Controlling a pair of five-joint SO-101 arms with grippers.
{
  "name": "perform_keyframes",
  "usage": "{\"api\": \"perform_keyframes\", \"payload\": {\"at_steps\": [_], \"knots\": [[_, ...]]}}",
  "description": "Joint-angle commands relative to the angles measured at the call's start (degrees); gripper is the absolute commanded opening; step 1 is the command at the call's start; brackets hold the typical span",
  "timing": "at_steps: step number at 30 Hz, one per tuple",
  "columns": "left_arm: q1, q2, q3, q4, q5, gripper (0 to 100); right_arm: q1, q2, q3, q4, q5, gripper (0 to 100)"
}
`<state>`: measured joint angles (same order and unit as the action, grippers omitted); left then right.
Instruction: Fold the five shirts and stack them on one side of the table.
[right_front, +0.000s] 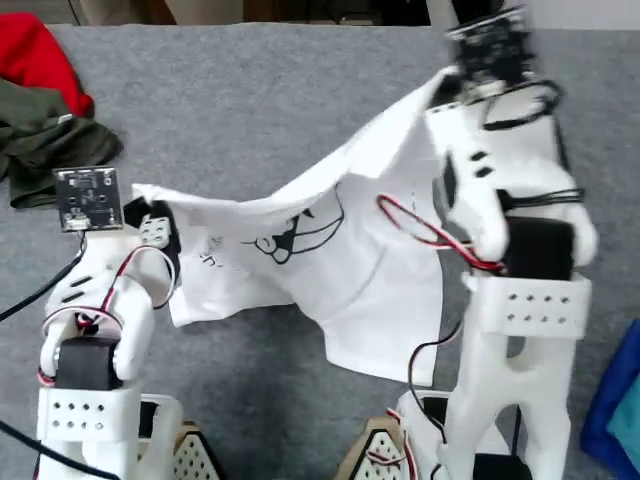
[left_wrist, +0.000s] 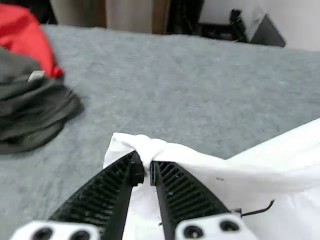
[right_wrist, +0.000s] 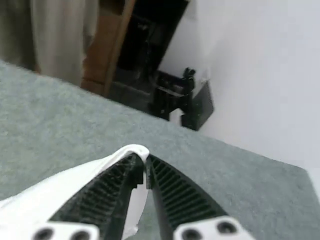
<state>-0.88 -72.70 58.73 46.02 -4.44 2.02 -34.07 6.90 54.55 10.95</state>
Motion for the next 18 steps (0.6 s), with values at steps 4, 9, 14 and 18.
{"api": "perform_keyframes", "payload": {"at_steps": [4,9,14,18], "knots": [[4.5,-0.5,-0.3,-9.5,0.1,2,6.8,-1.3,-11.0,-0.5,-2.0,0.5],[4.3,-0.4,1.7,-12.1,-0.3,2,6.9,-2.1,-12.3,-0.5,-1.8,0.5],[4.3,-0.4,7.2,-16.9,-0.4,2,6.8,-1.0,-9.2,-0.6,-1.8,0.5],[4.2,-0.4,9.9,-19.1,-0.4,2,6.7,-1.0,-5.5,-0.4,-1.9,0.5]]}}
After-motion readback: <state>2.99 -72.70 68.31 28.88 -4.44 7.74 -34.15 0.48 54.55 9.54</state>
